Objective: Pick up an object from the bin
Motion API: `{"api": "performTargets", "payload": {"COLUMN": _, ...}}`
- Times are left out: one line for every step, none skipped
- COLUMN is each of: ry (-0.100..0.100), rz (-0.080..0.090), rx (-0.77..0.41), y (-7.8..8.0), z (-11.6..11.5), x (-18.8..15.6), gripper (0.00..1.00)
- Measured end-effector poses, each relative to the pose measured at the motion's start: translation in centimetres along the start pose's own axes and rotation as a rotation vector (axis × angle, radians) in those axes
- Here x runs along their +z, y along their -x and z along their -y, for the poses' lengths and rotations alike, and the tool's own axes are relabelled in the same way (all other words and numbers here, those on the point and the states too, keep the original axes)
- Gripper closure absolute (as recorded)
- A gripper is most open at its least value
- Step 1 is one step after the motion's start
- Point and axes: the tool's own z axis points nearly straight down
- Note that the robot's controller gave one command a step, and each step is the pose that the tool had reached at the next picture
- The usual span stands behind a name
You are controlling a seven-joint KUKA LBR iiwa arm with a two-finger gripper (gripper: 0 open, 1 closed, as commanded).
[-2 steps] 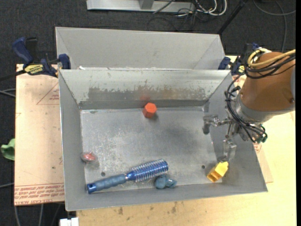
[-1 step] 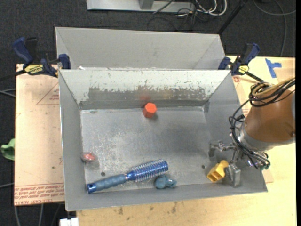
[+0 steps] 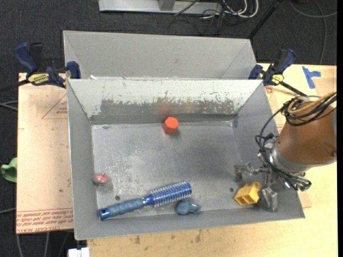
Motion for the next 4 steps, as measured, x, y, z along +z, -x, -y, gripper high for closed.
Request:
{"api": "performTargets", "payload": {"ry": 0.007, "rz": 0.003, "rx": -0.004, "y": 0.0, "z": -0.5, "x": 0.8, "gripper": 1.00}}
{"api": "performTargets", "payload": {"ry": 0.005, "rz": 0.012, "rx": -0.004, "y": 0.3, "z": -0.5, "x": 0.7, "gripper": 0.00}}
{"api": "performTargets", "payload": {"ry": 0.010, "rz": 0.002, "rx": 0.227, "y": 6.1, "z": -7.6, "x": 0.9, "gripper": 0.00}}
{"api": "performTargets", "payload": {"ry": 0.008, "rz": 0.005, "rx": -0.014, "y": 12.3, "z": -12.6, "x": 0.9, "gripper": 0.00}}
